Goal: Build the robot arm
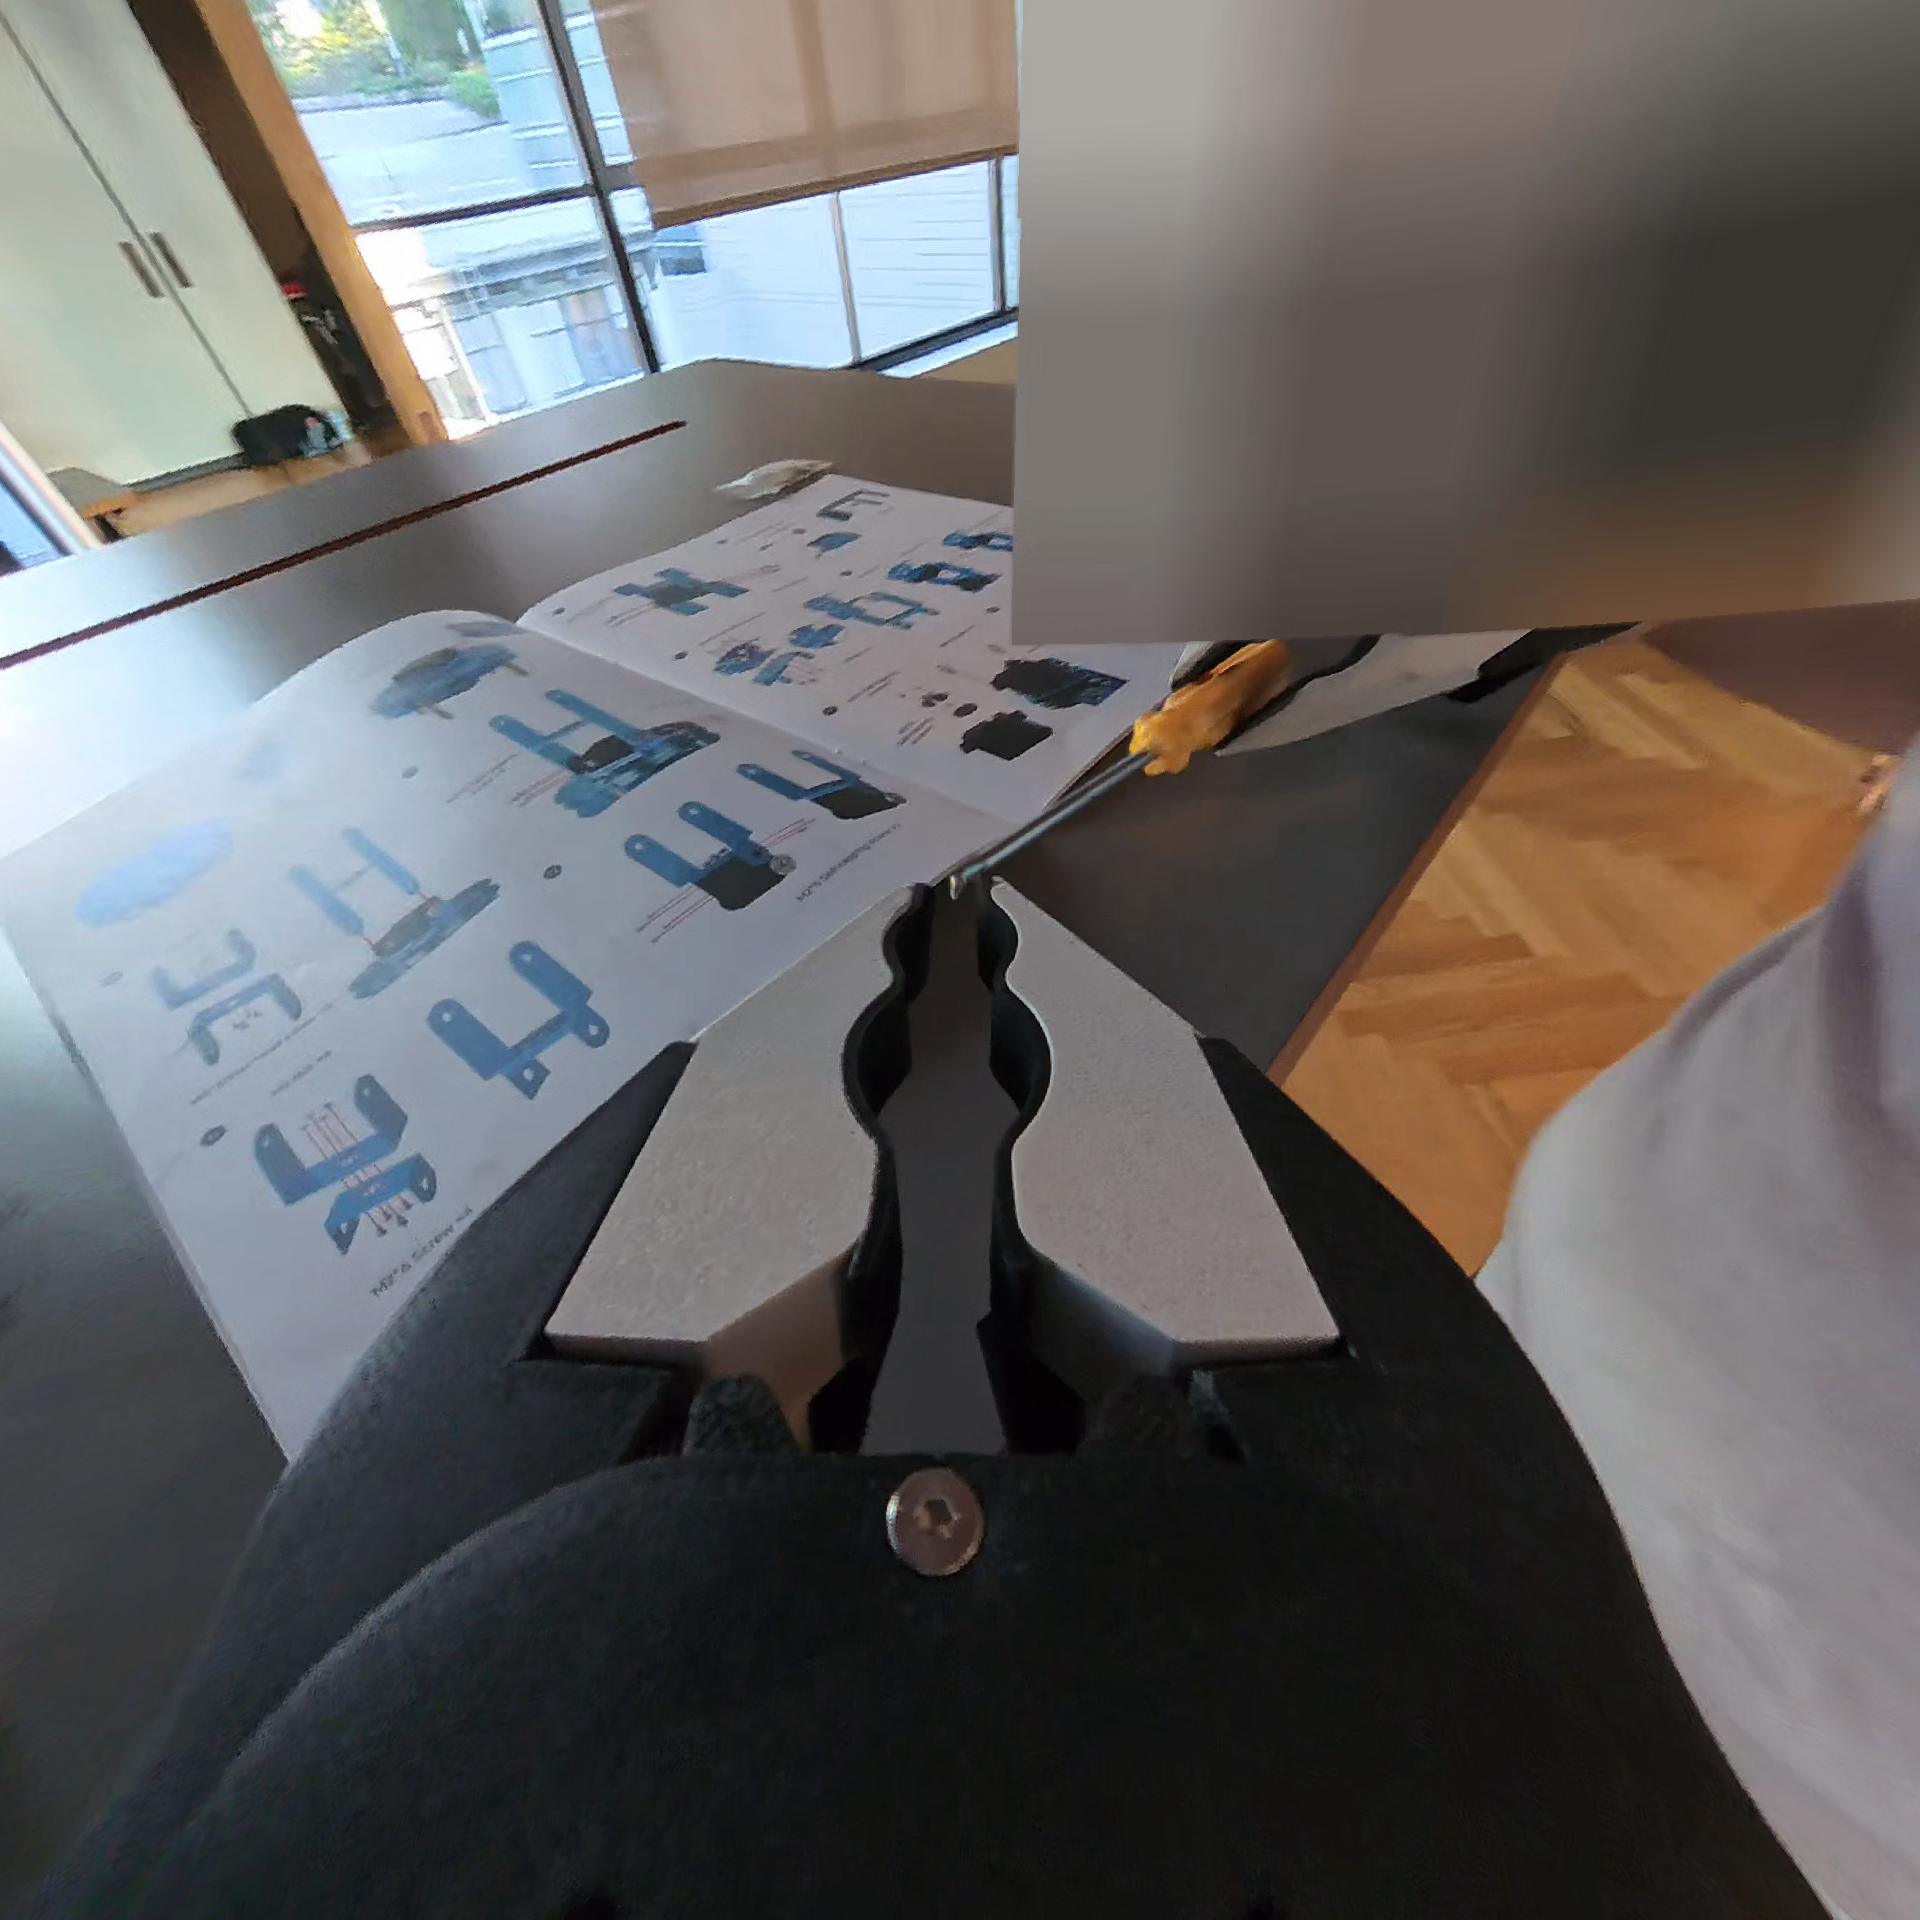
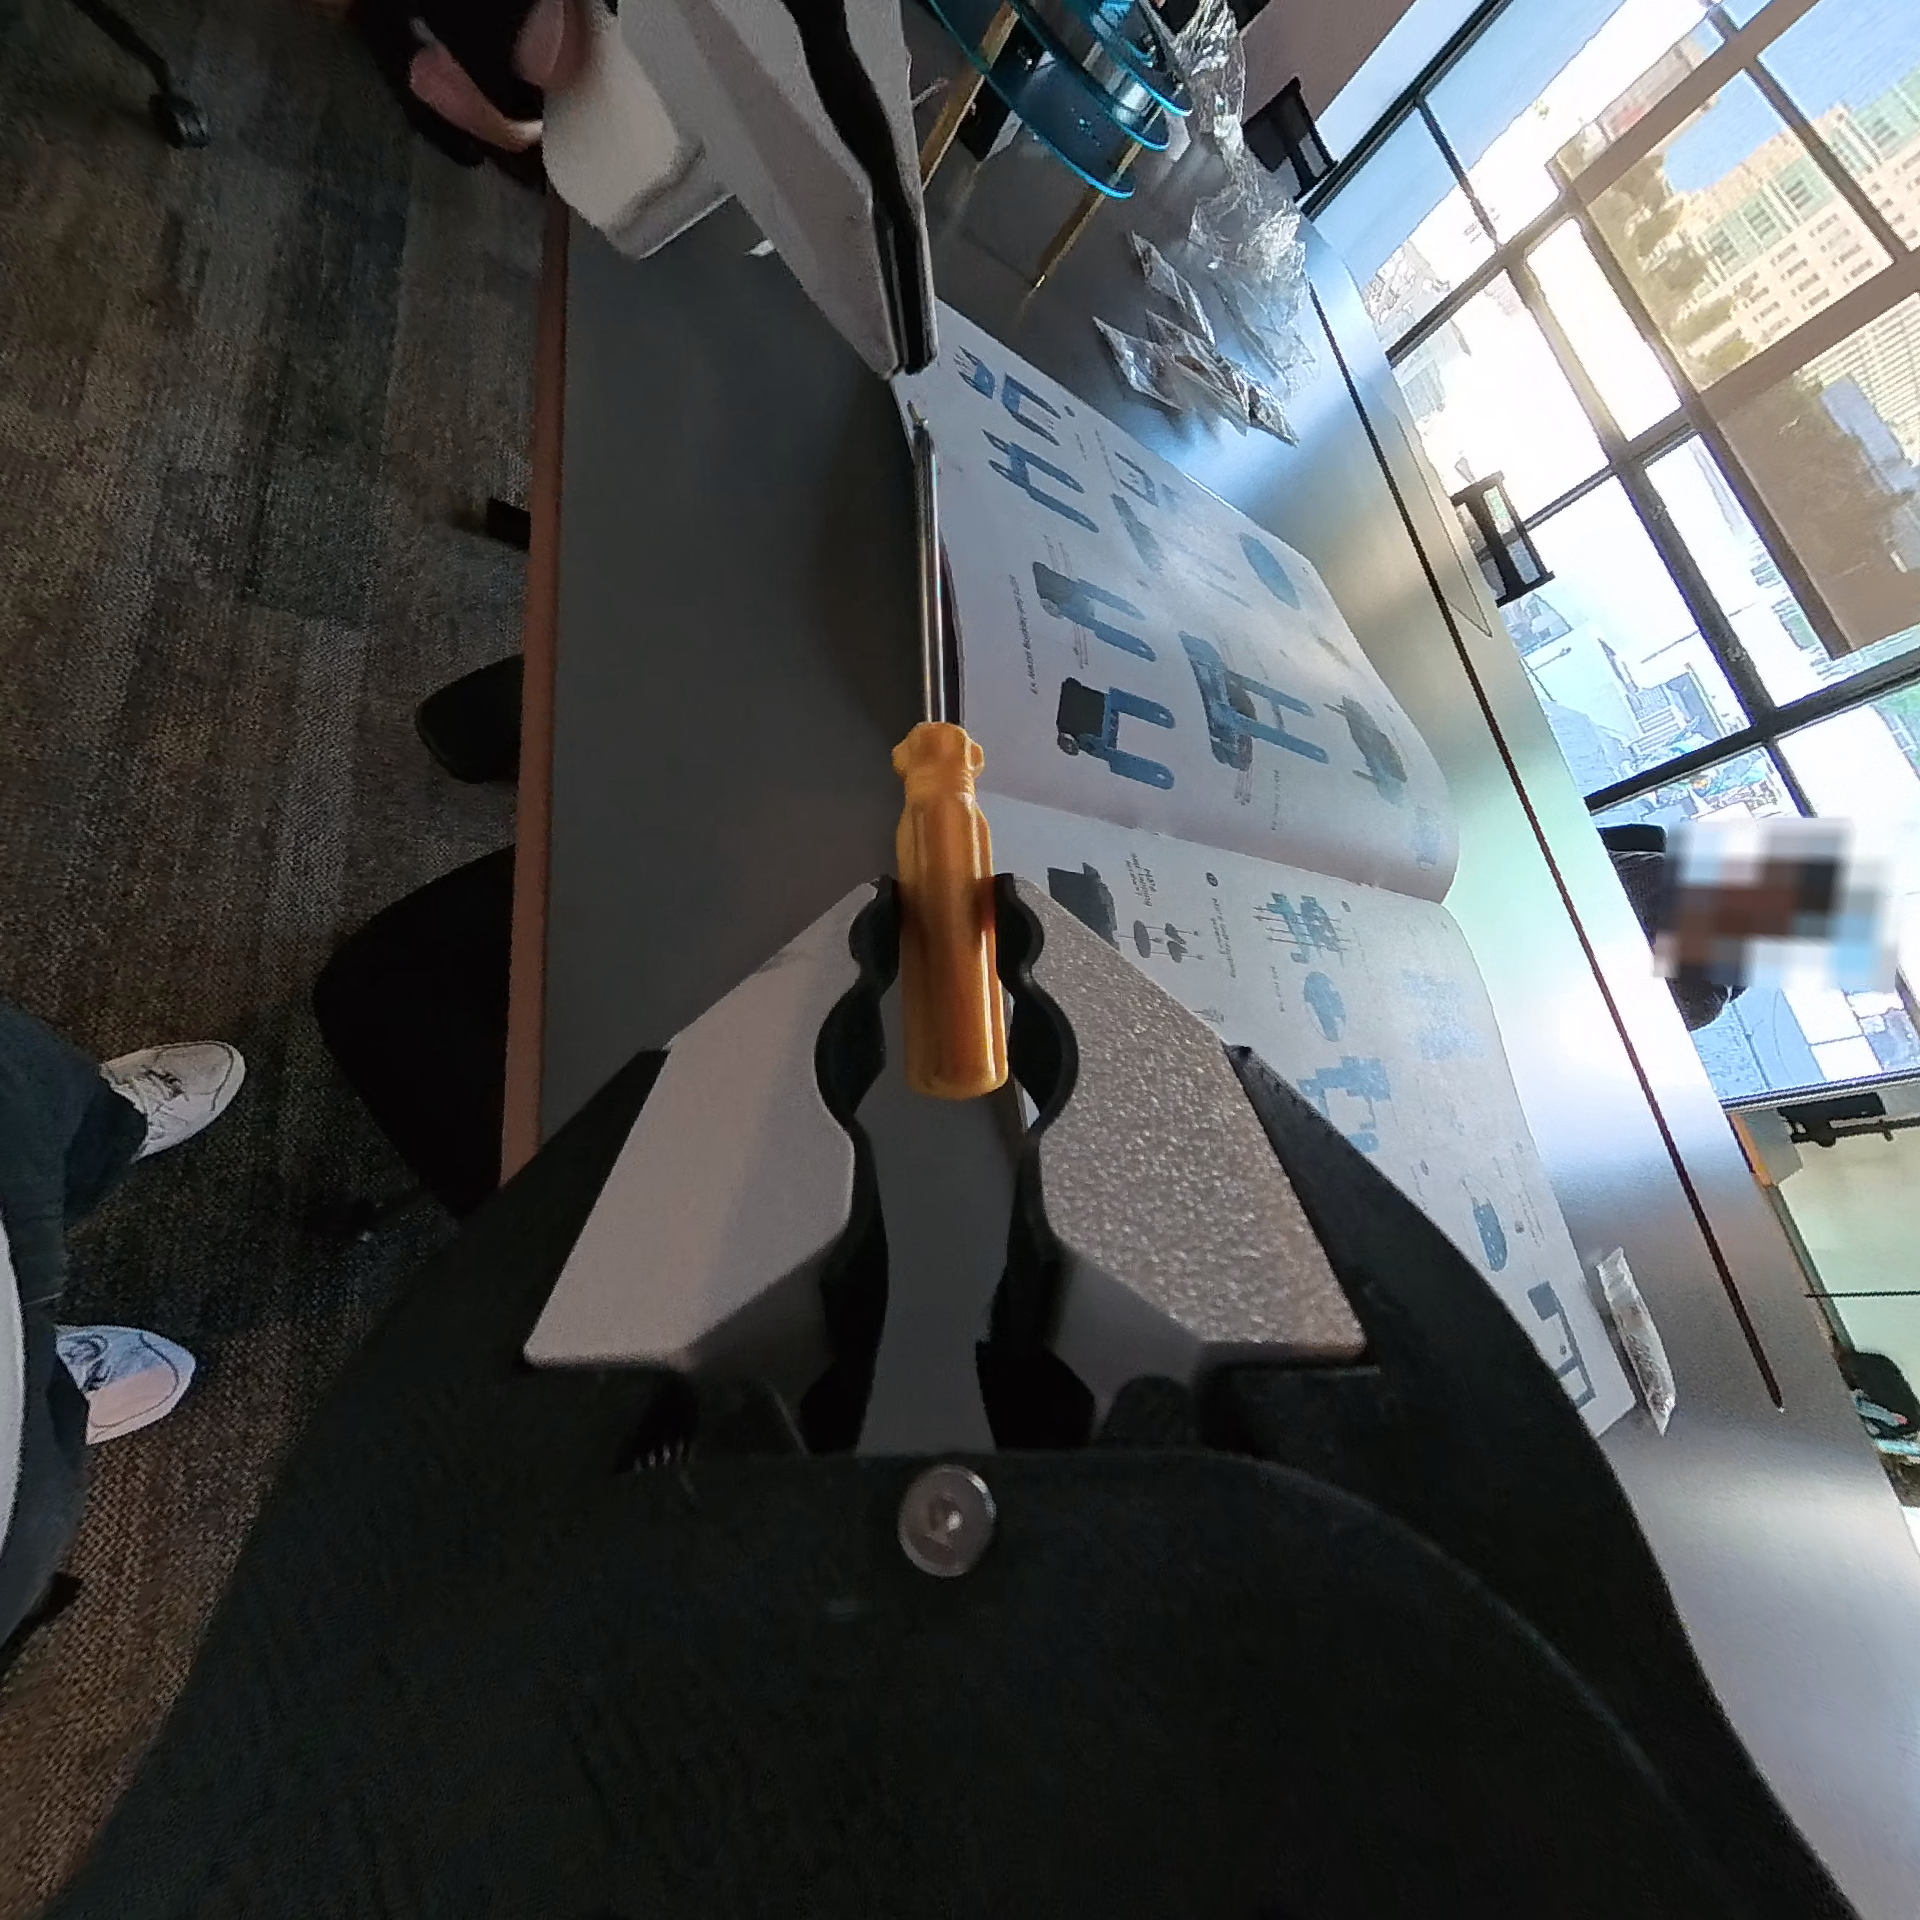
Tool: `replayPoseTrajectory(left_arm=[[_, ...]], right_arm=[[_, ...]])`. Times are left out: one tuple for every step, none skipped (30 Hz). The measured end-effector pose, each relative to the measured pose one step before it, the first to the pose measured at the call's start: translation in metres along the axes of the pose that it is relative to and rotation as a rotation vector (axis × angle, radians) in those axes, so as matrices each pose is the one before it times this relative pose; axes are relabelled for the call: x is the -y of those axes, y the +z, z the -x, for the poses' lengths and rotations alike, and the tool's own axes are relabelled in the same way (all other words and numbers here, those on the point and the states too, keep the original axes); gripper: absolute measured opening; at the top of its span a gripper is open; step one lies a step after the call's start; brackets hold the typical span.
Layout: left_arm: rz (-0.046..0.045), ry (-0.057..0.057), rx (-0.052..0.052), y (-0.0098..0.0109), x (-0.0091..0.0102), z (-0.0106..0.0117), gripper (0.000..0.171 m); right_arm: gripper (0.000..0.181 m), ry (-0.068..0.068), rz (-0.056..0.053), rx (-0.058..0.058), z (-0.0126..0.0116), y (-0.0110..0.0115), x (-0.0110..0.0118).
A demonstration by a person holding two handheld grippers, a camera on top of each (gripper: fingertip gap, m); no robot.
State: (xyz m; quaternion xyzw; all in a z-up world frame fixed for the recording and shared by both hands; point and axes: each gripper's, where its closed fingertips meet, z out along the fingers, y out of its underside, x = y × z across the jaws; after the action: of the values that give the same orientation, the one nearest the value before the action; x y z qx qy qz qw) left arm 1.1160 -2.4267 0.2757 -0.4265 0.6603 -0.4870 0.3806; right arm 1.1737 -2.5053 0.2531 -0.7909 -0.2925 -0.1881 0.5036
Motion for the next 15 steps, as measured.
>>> replayPoseTrajectory(left_arm=[[-0.00871,-0.0026,-0.0191,-0.00140,0.00120,-0.00107,0.003],[-0.00123,-0.0051,-0.0237,-0.00119,0.00005,-0.00188,0.001],[0.00091,-0.0025,-0.0085,-0.00115,-0.00006,-0.00015,0.002],[-0.00440,0.0035,-0.0109,-0.00142,0.00071,-0.00118,0.002],[-0.00496,-0.0005,-0.0164,-0.00133,0.00079,-0.00190,0.002],[-0.00262,-0.0025,-0.0163,-0.00087,0.00039,-0.00170,0.003],[0.00041,-0.0013,-0.0158,-0.00030,-0.00027,-0.00145,0.004],[0.00912,0.0014,-0.0133,0.00060,-0.00153,-0.00120,0.004],[0.02016,0.0046,-0.0089,0.00119,-0.00290,-0.00086,0.005],[0.02164,0.0063,-0.0121,0.00165,-0.00286,-0.00188,0.007],[0.02048,0.0093,-0.0138,0.00160,-0.00252,-0.00271,0.008],[0.02421,0.0160,0.0046,0.00175,-0.00307,-0.00047,0.007],[0.02228,0.0288,0.0182,0.00161,-0.00268,0.00070,0.007],[0.01074,0.0332,-0.0006,0.00168,-0.00071,-0.00300,0.007],[0.00728,0.0219,-0.0095,0.00172,-0.00010,-0.00384,0.007]], right_arm=[[0.017,-0.0022,-0.0022,0.0007,0.00030,-0.00025,0.00051],[0.017,-0.0046,-0.0074,-0.0034,-0.00013,-0.00066,0.00118],[0.017,-0.0023,-0.0052,-0.0002,0.00011,-0.00063,0.00068],[0.017,0.0009,0.0000,0.0048,0.00028,-0.00022,-0.00038],[0.017,0.0017,-0.0010,0.0056,0.00012,-0.00051,-0.00016],[0.017,-0.0010,-0.0093,0.0083,0.00015,-0.00105,0.00121],[0.017,-0.0032,-0.0133,0.0109,0.00033,-0.00154,0.00201],[0.017,-0.0112,-0.0070,0.0111,-0.00010,-0.00159,0.00074],[0.017,-0.0248,0.0011,0.0087,-0.00106,-0.00159,-0.00122],[0.017,-0.0275,0.0043,0.0177,-0.00022,-0.00174,-0.00231],[0.017,-0.0233,0.0016,0.0154,-0.00070,-0.00169,-0.00255],[0.017,-0.0186,0.0023,0.0147,-0.00074,-0.00158,-0.00305],[0.017,-0.0149,-0.0028,0.0251,0.00083,-0.00142,-0.00256],[0.017,-0.0076,0.0037,0.0197,0.00015,-0.00076,-0.00360],[0.017,-0.0033,0.0127,0.0115,-0.00062,-0.00001,-0.00485]])
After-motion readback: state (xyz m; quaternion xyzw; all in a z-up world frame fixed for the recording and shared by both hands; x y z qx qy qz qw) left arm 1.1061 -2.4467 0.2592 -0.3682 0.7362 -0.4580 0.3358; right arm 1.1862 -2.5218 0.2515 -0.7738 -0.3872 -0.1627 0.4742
